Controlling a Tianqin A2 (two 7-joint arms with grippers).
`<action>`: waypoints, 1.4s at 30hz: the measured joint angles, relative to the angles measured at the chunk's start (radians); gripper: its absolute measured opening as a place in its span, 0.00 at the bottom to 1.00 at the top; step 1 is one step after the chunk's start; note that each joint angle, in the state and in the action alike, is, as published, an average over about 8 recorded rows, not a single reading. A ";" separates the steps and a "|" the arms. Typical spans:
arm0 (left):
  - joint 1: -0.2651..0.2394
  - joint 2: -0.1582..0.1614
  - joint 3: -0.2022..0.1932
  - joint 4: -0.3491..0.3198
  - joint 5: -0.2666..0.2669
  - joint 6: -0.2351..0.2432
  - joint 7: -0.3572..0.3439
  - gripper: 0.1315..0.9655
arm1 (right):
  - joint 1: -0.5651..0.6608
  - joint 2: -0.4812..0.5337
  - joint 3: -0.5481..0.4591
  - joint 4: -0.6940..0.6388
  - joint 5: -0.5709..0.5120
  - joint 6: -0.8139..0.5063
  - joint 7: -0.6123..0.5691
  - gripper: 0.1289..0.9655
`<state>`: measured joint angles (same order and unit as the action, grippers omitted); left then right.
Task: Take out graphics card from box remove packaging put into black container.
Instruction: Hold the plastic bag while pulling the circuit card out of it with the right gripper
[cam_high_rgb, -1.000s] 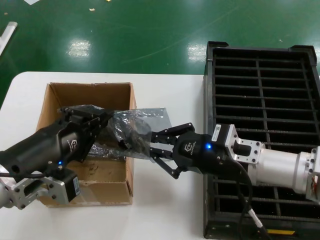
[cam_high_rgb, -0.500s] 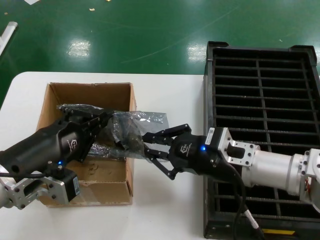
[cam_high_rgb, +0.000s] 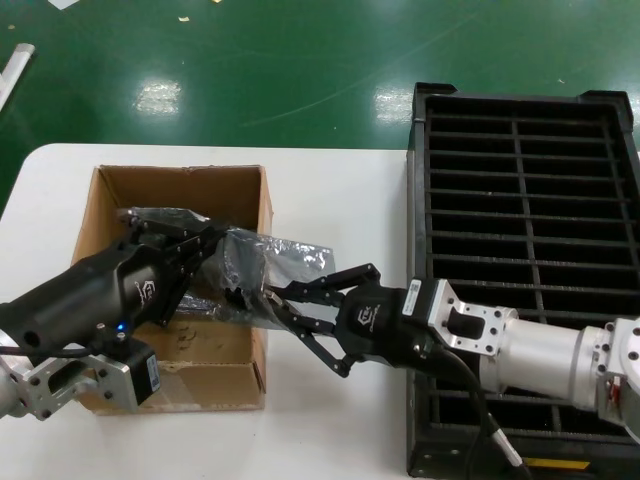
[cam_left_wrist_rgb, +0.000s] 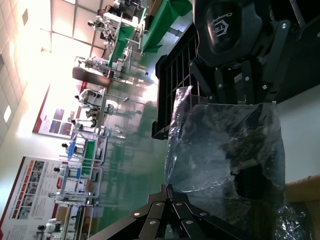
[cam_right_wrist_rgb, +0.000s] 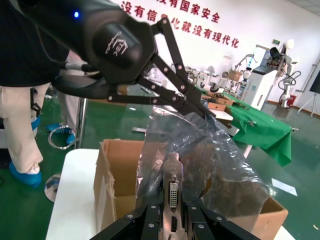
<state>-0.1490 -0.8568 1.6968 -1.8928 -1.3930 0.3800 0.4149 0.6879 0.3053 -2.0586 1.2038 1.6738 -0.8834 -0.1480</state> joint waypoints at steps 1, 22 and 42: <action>0.000 0.000 0.000 0.000 0.000 0.000 0.000 0.01 | -0.003 0.002 -0.001 0.002 -0.002 0.002 0.000 0.07; 0.000 0.000 0.000 0.000 0.000 0.000 0.000 0.01 | -0.030 0.013 0.003 0.038 -0.011 0.043 -0.001 0.07; 0.000 0.000 0.000 0.000 0.000 0.000 0.000 0.01 | -0.026 -0.003 0.001 0.034 -0.003 0.059 0.022 0.21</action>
<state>-0.1490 -0.8568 1.6967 -1.8928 -1.3931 0.3800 0.4149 0.6622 0.3020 -2.0573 1.2381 1.6704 -0.8247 -0.1262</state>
